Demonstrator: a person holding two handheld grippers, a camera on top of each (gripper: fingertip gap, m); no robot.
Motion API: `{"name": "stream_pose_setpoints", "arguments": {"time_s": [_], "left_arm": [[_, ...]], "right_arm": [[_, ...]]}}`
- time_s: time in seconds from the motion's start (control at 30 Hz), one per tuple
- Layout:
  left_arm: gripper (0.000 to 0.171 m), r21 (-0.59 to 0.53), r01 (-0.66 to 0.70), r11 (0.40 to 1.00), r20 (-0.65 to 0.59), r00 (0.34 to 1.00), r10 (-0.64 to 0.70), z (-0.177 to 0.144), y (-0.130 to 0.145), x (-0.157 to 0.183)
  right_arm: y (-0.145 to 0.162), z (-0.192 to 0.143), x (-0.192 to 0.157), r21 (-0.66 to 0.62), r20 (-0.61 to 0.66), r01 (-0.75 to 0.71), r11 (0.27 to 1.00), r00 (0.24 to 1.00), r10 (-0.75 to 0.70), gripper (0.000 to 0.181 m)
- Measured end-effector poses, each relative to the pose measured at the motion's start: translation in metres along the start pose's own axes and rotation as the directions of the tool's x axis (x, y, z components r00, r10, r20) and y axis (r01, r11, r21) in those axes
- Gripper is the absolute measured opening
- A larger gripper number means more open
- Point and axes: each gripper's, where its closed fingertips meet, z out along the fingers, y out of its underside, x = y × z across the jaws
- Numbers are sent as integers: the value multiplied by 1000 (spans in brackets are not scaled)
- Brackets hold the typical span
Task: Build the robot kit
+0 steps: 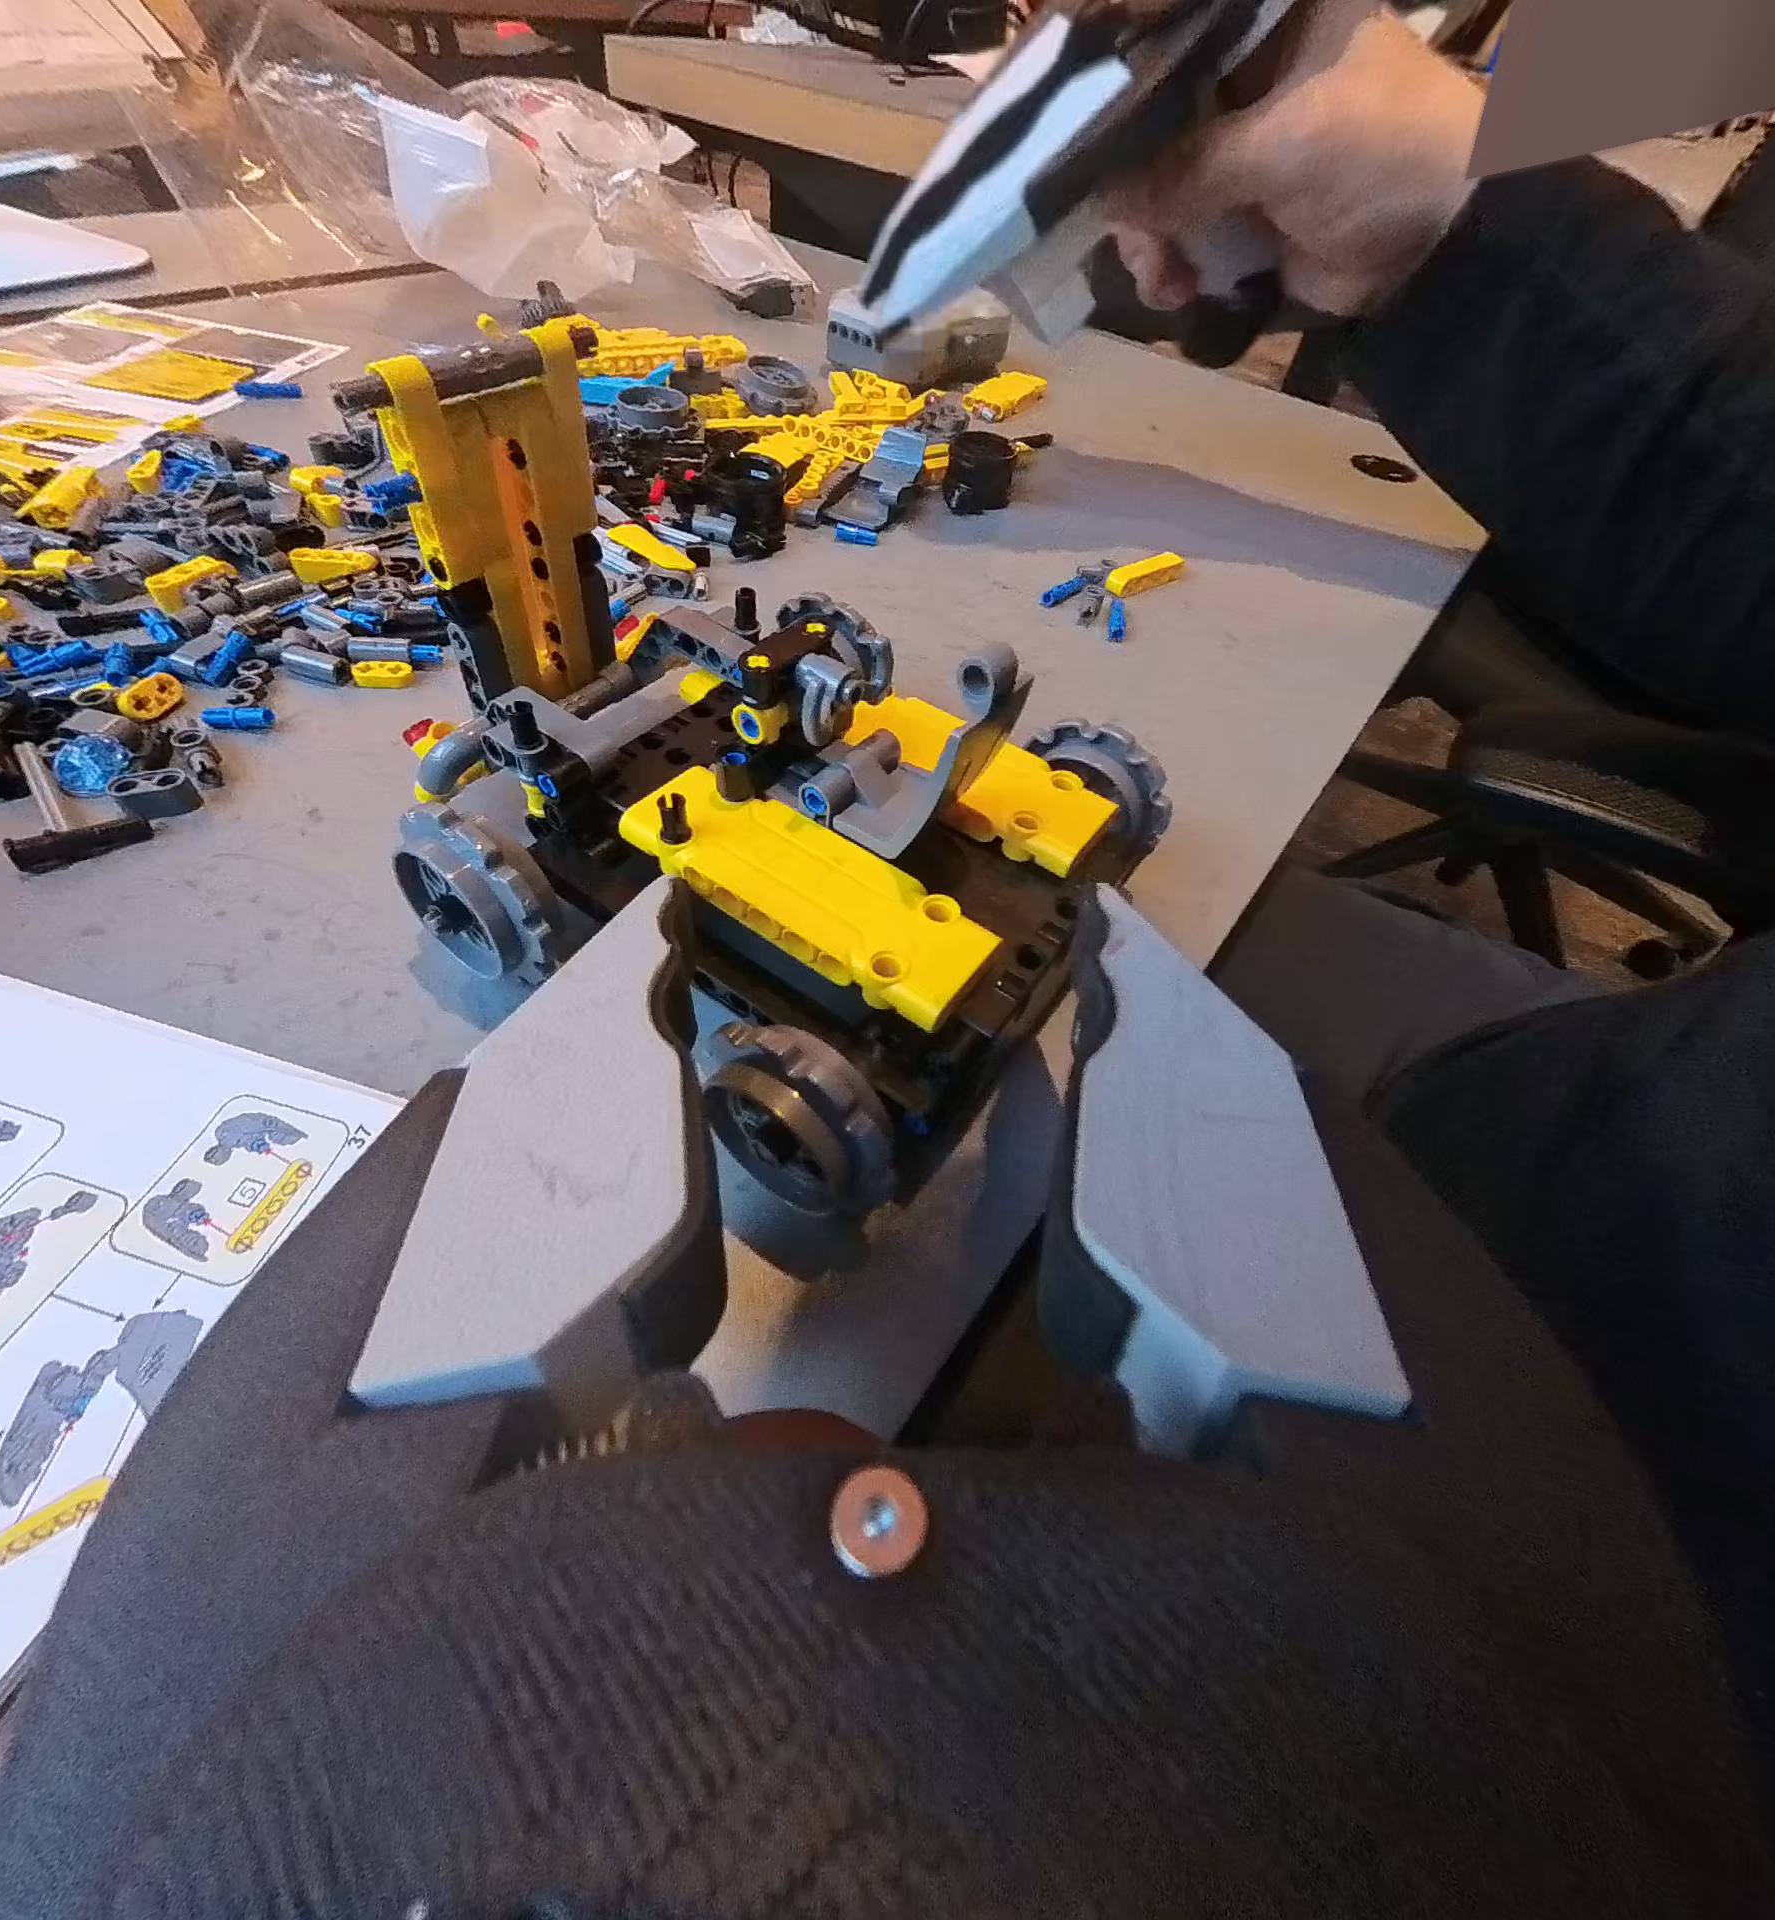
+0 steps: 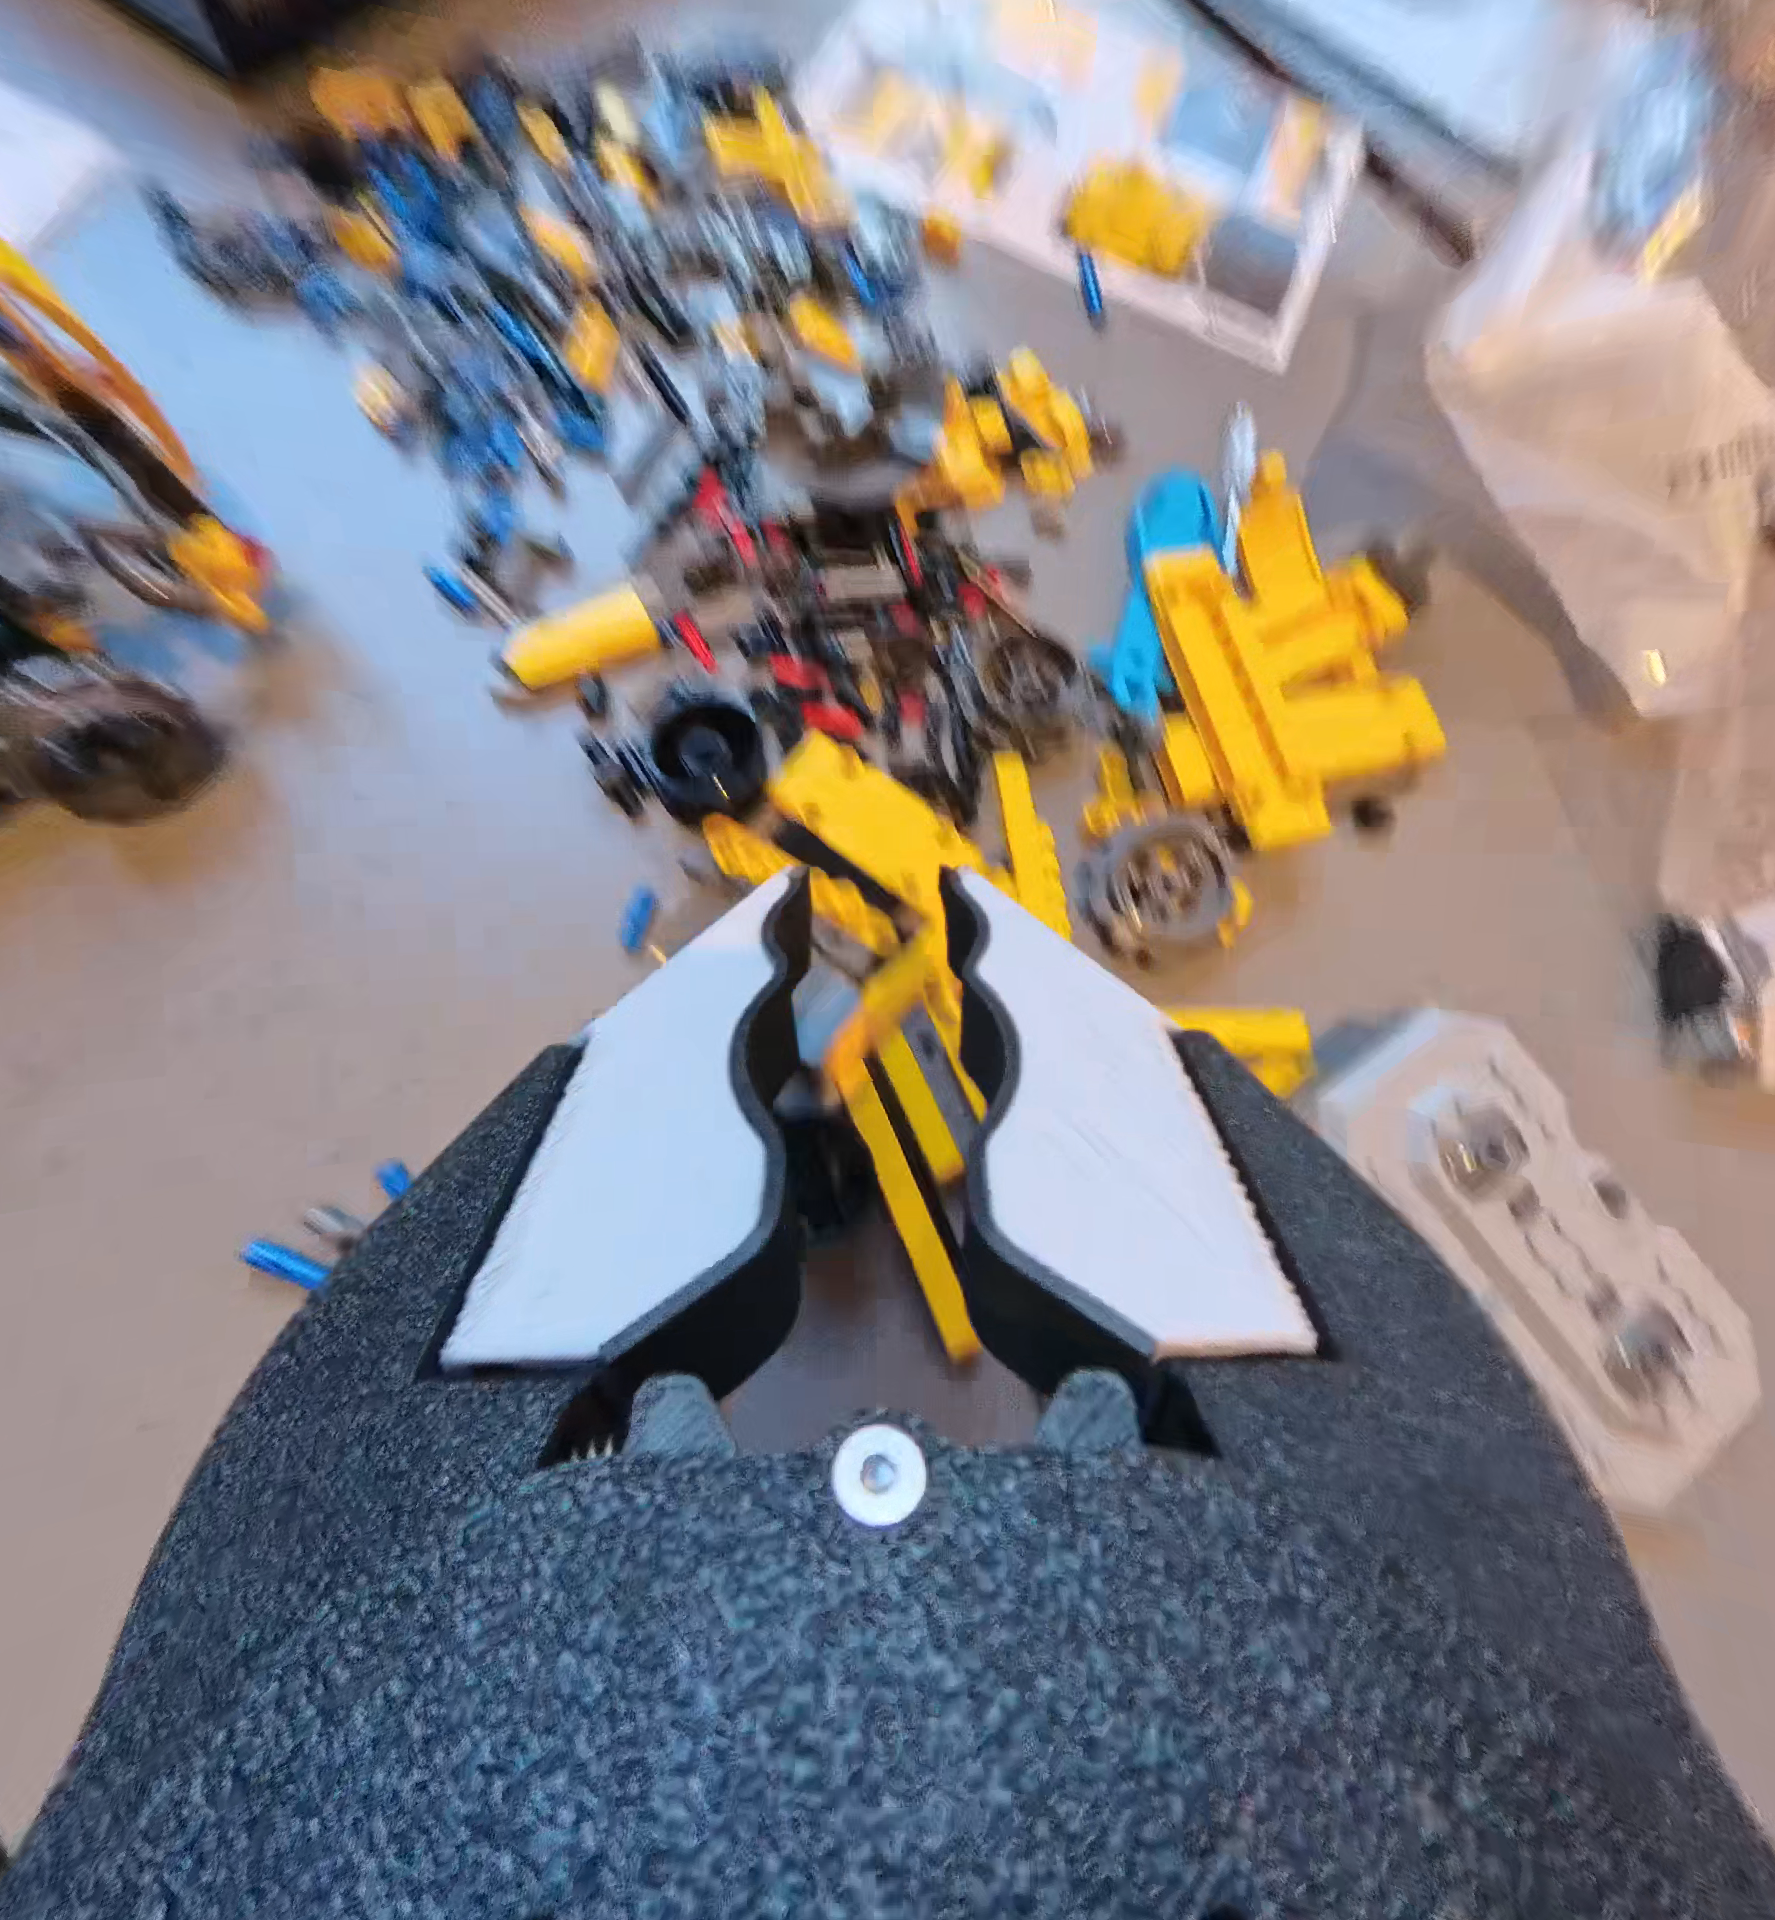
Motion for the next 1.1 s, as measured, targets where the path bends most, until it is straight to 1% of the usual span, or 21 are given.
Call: {"name": "stream_pose_setpoints", "arguments": {"time_s": [0.07, 0.1, 0.13, 0.17, 0.23, 0.27, 0.3, 0.4, 0.47, 0.57, 0.63, 0.67, 0.73, 0.83, 1.0, 1.1], "left_arm": [[69, 3, 7, 1000, -3, 1000, -7, 0, 0, 0], [69, 5, 12, 1000, -6, 1000, -12, 0, 0, 0], [69, 6, 15, 1000, -8, 1000, -15, 0, -1, 0], [69, 6, 15, 1000, -9, 1000, -15, 0, -1, 0], [69, 5, 10, 1000, -8, 1000, -9, 0, 0, 0], [69, 4, 7, 1000, -7, 1000, -7, 0, 0, 0], [69, 4, 5, 1000, -7, 1000, -5, 0, 0, 0], [70, 4, 11, 1000, -13, 1000, -11, -1, 0, 0], [70, 5, 15, 1000, -17, 1000, -15, -1, 0, 0], [70, 4, 17, 1000, -22, 1000, -17, -1, 0, 1], [71, 4, 17, 1000, -24, 1000, -17, -1, 0, 1], [71, 4, 17, 1000, -25, 1000, -17, -1, 0, 1], [71, 3, 18, 1000, -26, 999, -18, -1, 0, 1], [70, 4, 24, 1000, -29, 999, -24, -1, 0, 1], [70, -1, 17, 1000, -28, 999, -17, 0, 0, 2], [70, -6, 17, 1000, -31, 999, -17, 0, 1, 2]], "right_arm": [[-33, -1, -19, 146, 122, 19, 989, 992, -37, 30], [-45, -2, -26, 199, 173, 32, 980, 983, -67, 32], [-52, 0, -28, 214, 188, 45, 976, 978, -87, 33], [-53, 5, -21, 183, 159, 62, 981, 983, -91, 32], [-45, 17, 10, 60, 9, 78, 995, 997, -79, 29], [-44, 21, 22, 24, -51, 80, 996, 996, -79, 28], [-47, 24, 25, 21, -67, 83, 996, 994, -81, 28], [-61, 27, 4, 90, 45, 89, 992, 995, -94, 28], [-64, 30, -6, 120, 77, 96, 988, 991, -106, 27], [-56, 36, -7, 125, 71, 91, 988, 992, -100, 28], [-46, 38, -14, 101, 109, 93, 990, 988, -104, 29], [-41, 36, -18, 87, 127, 112, 990, 984, -122, 28], [-29, 29, -28, 63, 166, 171, 983, 970, -179, 17], [-14, 15, -36, 45, 194, 231, 972, 952, -235, 16], [-3, 4, -42, 44, 217, 235, 971, 946, -239, 16], [4, 4, -43, 14, 221, 245, 969, 945, -242, 17]]}}
